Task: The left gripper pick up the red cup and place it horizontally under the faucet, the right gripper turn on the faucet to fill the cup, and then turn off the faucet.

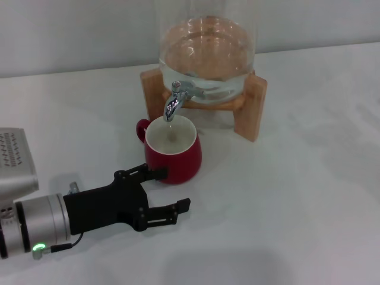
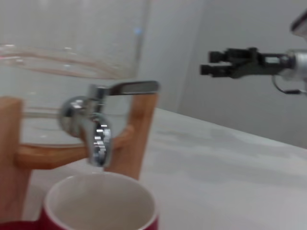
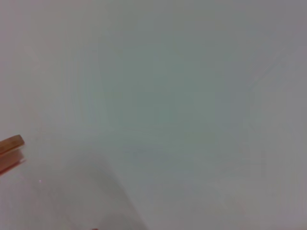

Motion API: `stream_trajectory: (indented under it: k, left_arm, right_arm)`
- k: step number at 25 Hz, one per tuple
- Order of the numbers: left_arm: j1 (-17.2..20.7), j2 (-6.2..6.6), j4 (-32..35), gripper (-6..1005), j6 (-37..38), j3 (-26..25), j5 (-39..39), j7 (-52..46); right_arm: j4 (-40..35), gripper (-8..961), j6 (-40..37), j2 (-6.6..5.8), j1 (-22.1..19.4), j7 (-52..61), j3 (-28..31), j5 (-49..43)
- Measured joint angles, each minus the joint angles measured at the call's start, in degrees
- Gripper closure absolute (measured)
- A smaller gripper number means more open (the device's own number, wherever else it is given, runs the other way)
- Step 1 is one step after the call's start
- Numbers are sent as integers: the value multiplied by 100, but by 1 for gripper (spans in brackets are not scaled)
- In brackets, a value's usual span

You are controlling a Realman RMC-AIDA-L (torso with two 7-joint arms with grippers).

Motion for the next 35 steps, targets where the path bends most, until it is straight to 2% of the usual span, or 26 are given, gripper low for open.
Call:
stream_trajectory:
  k: [4, 8, 16, 19, 28, 32, 35]
  left_arm:
    - [231, 12, 336, 115, -85, 16, 2, 19]
    - [599, -9, 976, 115, -112, 5, -76, -61]
    - [1551, 2, 2416, 115, -694, -50, -987, -269]
    - [1876, 6, 2720, 115, -808, -298, -1220, -364]
    - [2278, 7, 2362, 116, -1540, -1844, -1469, -1114]
    - [2370, 5, 2248, 117, -1570, -2169, -1473, -1148]
    - [2441, 2, 2076, 118, -1579, -2456, -1587, -1108]
  right_arm:
    - [0, 188, 20, -8, -11, 0, 10, 7]
    - [0, 188, 25, -10, -15, 0, 11, 11]
    - [37, 187, 20, -14, -44, 0, 38, 14]
    - [54, 187, 39, -20, -70, -3, 84, 14]
    - [7, 187, 299, 27, -63, -96, 76, 14]
    - [-4, 188, 500, 40, -14, -169, 22, -8]
    - [-40, 189, 821, 97, 23, -252, -42, -42]
